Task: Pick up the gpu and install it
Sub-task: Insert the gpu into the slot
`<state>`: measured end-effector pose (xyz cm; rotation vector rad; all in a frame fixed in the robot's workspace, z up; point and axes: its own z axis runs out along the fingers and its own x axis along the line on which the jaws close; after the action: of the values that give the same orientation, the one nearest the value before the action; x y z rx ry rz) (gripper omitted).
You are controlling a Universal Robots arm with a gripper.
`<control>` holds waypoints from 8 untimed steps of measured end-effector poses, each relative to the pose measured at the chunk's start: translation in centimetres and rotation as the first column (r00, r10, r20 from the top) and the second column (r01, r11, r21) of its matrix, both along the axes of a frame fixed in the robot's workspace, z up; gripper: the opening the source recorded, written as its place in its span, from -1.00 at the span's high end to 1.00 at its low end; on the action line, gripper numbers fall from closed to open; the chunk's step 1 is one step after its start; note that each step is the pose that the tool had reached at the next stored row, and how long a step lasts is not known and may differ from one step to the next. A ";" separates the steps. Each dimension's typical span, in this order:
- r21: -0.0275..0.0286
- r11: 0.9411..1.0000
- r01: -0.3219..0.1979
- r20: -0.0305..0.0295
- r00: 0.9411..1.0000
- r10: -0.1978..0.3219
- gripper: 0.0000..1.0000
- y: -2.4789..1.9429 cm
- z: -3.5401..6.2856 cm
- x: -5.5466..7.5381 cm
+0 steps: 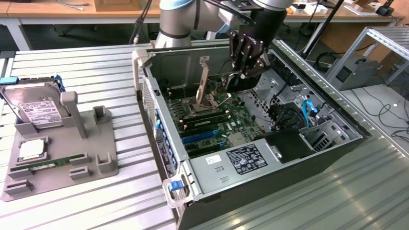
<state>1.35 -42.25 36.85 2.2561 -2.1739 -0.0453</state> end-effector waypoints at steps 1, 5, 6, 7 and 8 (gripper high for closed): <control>0.000 1.000 0.004 0.000 1.000 -0.004 0.46 -0.12 -0.25 -0.1; 0.000 1.000 0.026 0.000 1.000 -0.026 0.46 -0.85 -1.10 -0.2; 0.000 1.000 0.031 0.000 1.000 -0.031 0.46 -1.08 -1.32 -0.2; 0.000 0.999 0.033 0.000 0.999 -0.033 0.46 -1.33 -1.55 -0.3; 0.000 0.999 0.033 0.000 0.999 -0.033 0.46 -1.49 -1.77 -0.5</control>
<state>0.87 -43.74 35.08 2.2202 -2.2115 -0.0456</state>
